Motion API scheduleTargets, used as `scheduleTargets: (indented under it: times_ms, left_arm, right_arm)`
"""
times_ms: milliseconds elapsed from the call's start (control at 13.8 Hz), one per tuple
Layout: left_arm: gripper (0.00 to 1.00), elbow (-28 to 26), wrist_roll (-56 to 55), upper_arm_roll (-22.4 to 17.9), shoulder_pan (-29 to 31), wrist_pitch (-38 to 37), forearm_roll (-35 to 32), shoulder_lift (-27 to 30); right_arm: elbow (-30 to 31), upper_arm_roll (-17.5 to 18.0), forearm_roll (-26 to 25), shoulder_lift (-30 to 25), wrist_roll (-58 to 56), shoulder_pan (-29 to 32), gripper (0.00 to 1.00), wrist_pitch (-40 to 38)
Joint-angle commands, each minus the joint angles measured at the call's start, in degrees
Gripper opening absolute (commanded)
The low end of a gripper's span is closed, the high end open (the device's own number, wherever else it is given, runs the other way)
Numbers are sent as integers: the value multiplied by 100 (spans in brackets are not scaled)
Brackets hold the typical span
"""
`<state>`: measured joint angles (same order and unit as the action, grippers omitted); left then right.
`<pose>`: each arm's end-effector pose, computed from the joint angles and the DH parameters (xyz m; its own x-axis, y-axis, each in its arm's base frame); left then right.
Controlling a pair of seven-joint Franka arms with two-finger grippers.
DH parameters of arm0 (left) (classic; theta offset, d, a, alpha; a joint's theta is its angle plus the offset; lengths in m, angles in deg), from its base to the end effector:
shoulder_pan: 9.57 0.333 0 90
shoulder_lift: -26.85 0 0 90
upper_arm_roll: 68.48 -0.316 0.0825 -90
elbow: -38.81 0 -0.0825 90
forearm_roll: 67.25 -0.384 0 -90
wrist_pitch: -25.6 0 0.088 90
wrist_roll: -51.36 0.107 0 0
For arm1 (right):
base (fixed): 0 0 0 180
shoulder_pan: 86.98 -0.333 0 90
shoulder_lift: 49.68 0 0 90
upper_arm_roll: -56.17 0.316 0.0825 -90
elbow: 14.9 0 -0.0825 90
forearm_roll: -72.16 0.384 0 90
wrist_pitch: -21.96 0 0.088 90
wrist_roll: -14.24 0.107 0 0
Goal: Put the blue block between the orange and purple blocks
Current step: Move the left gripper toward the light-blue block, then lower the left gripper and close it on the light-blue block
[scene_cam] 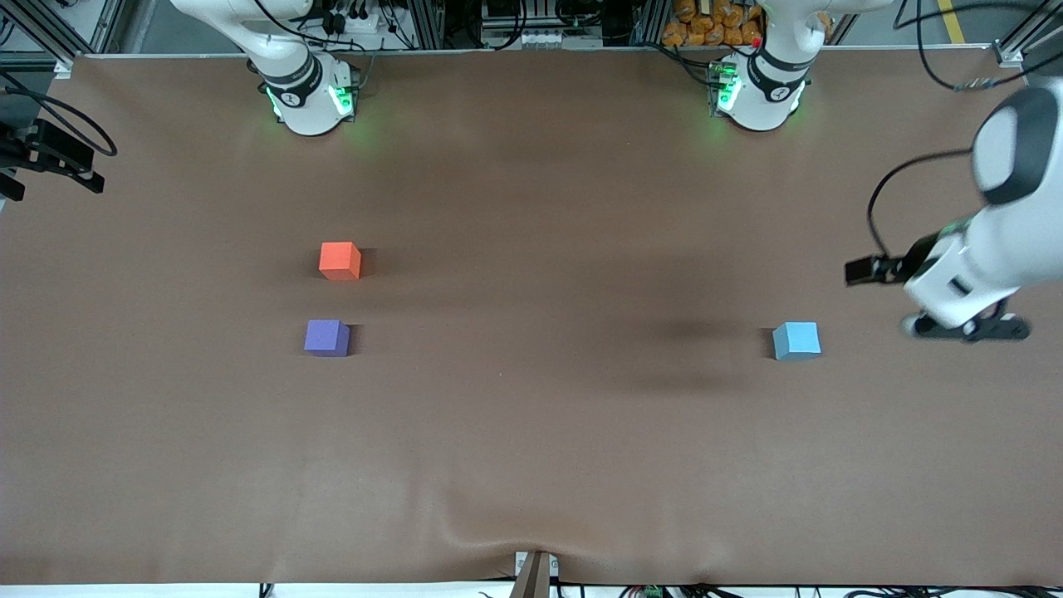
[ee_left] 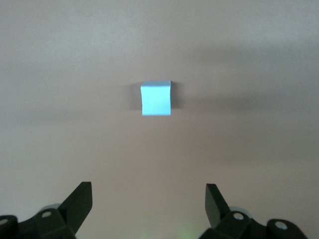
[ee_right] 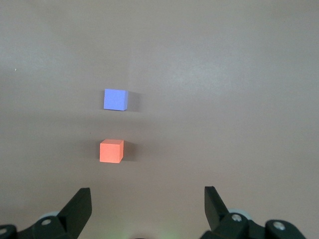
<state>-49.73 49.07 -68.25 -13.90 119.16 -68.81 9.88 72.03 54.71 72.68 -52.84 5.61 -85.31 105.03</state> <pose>0.6254 -0.0468 0.4651 0.9778 -0.0397 -0.2059 -0.0475 -0.9983 -0.0333 0.5237 -0.0280 0.6687 0.9952 0.0970 -0.0105 0.0969 -0.9952 -0.0121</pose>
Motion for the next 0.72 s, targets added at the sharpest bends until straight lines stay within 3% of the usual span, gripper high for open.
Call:
scheduleTargets:
  times_ms: [0,362,652]
  left_arm:
    - [100,-382,-78,-5,12,740,59,-253]
    - [100,-1095,-78,-5,29,2094,77,-780]
    - [100,-1315,-69,-14,38,2404,42,-1237]
  right_arm:
    - [16,41,89,-27,-25,88,100,-18]
    - [16,41,89,-27,-25,88,100,-18]
    - [16,41,89,-27,-25,105,100,-18]
